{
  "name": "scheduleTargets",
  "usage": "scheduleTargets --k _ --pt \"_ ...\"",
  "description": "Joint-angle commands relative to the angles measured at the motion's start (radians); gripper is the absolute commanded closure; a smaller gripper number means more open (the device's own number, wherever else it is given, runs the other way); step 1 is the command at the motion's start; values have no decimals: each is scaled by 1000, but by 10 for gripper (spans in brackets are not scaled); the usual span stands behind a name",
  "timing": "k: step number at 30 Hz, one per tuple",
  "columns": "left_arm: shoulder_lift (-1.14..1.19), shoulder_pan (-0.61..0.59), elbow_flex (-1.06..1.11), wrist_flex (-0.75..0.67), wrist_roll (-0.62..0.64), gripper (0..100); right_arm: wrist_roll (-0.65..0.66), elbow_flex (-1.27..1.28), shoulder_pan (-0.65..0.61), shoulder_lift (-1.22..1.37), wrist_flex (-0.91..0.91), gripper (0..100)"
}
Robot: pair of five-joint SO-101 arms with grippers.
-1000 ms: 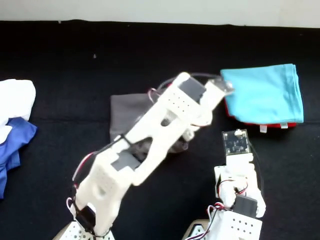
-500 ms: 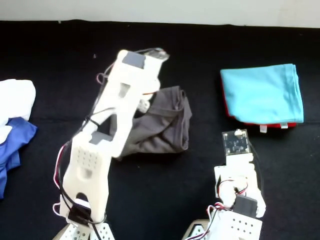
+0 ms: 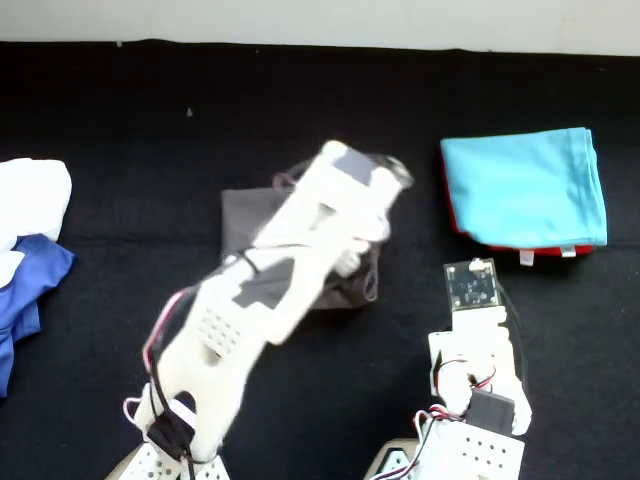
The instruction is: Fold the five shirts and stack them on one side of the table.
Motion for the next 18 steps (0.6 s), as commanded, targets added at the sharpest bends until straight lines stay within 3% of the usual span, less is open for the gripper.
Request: scheduleTargets --k 1,9,13,18 --pt "-131 64 -4 14 11 990 5 133 10 -8 4 991" --pt "-380 1 -5 3 3 990 5 133 10 -8 4 991" --pt "-294 -45 -4 -31 6 990 5 133 10 -8 4 991" --pt "-108 18 -5 -32 9 990 5 133 10 -8 4 991"
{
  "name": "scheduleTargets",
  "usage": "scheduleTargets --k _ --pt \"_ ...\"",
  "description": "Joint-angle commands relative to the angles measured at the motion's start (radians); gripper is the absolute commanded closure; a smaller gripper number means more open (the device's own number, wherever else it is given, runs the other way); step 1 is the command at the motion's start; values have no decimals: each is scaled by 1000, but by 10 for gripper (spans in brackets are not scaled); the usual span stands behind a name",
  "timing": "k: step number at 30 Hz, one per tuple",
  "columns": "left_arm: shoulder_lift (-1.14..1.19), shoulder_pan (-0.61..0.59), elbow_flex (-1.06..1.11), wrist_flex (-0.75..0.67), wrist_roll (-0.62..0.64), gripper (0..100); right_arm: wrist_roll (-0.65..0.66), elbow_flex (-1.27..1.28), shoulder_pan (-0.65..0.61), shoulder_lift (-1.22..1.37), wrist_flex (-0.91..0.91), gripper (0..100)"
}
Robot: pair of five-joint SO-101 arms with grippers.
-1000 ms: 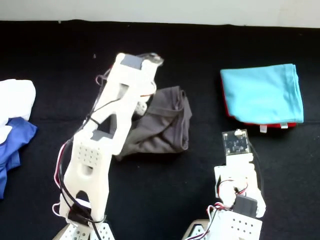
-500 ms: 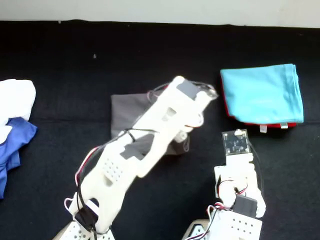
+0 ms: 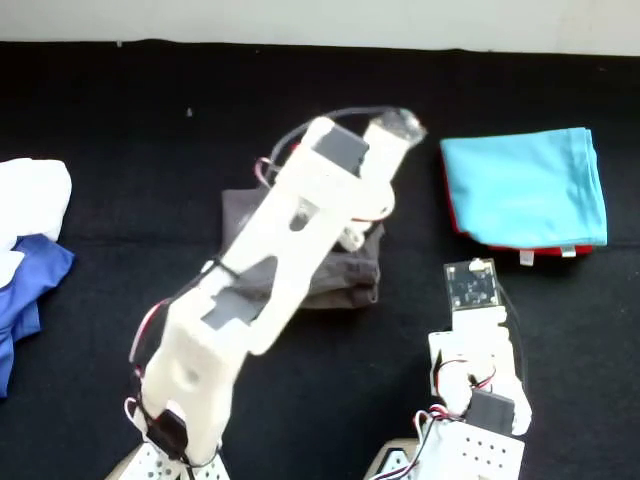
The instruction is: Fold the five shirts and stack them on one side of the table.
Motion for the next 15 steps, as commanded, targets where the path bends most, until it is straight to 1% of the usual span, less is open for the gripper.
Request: scheduleTargets --k 1,5,8,12,15 --pt "82 62 -5 -9 8 990 5 133 10 -8 4 991" --pt "128 137 -7 5 12 990 5 133 10 -8 4 991" --pt "107 160 -5 40 52 990 5 133 10 -8 4 991" --pt "12 133 19 43 54 990 5 133 10 -8 4 991" --pt "-47 84 15 43 52 990 5 133 10 -8 -2 991"
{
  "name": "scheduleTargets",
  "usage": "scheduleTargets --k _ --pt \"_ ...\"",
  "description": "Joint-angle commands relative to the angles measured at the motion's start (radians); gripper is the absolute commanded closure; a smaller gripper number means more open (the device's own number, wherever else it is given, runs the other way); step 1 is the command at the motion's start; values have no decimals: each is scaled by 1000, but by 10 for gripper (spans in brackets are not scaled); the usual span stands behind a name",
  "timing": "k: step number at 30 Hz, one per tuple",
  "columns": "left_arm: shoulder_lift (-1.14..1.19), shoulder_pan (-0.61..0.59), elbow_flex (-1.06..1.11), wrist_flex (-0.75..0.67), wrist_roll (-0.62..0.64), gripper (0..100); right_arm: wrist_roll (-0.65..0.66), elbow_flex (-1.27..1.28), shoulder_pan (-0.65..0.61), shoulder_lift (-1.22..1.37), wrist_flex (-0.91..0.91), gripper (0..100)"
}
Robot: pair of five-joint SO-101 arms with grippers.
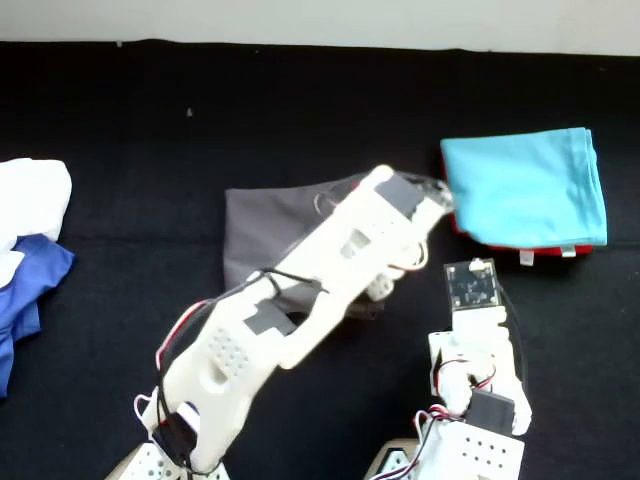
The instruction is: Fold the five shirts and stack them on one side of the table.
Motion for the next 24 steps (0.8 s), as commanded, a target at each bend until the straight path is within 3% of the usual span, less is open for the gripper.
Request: scheduleTargets --k 1,6,13,17,21,24 --pt "-113 -56 -10 14 9 990 5 133 10 -8 -2 991" --pt "-56 -76 -5 0 12 990 5 133 8 -8 -2 991" --pt "84 18 -4 11 14 990 5 133 8 -8 -2 991" --pt "41 30 -1 14 12 990 5 134 8 -8 -2 991" --pt "-93 -59 -48 5 8 990 5 134 8 -8 -2 991" --pt "-143 -174 -108 -89 12 990 5 134 8 -8 -2 991"
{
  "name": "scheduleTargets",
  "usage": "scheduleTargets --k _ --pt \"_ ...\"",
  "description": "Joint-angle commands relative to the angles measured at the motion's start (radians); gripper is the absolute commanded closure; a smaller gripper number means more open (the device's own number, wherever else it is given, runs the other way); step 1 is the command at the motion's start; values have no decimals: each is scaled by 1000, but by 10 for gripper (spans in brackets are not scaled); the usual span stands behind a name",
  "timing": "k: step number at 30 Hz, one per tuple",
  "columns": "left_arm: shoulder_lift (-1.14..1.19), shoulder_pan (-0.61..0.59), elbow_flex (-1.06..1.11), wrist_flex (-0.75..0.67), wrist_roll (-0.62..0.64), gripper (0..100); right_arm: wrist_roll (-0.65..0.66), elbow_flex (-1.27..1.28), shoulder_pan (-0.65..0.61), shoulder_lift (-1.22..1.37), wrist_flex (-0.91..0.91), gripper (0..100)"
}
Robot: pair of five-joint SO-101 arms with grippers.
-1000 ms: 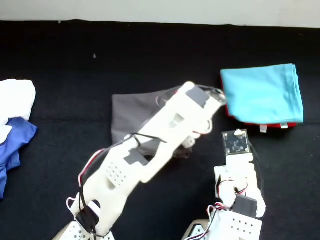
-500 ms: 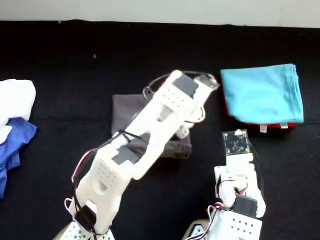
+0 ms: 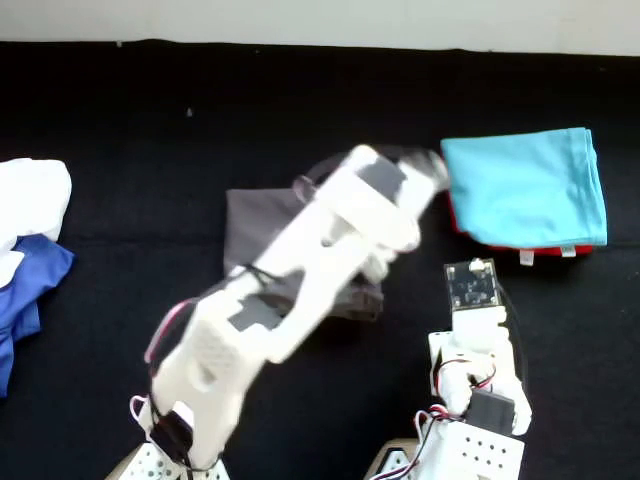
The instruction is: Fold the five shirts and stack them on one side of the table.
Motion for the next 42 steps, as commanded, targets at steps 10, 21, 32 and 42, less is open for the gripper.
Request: scheduleTargets --k 10,21,32,42 --pt "96 -176 -96 -388 5 988 5 134 8 -8 -1 991" --pt "283 -163 -102 -752 0 987 5 134 8 -8 2 991" --pt "237 -298 -584 -198 2 987 6 39 4 -1 1 984" --pt "125 -470 -562 48 2 987 6 -294 4 179 4 909"
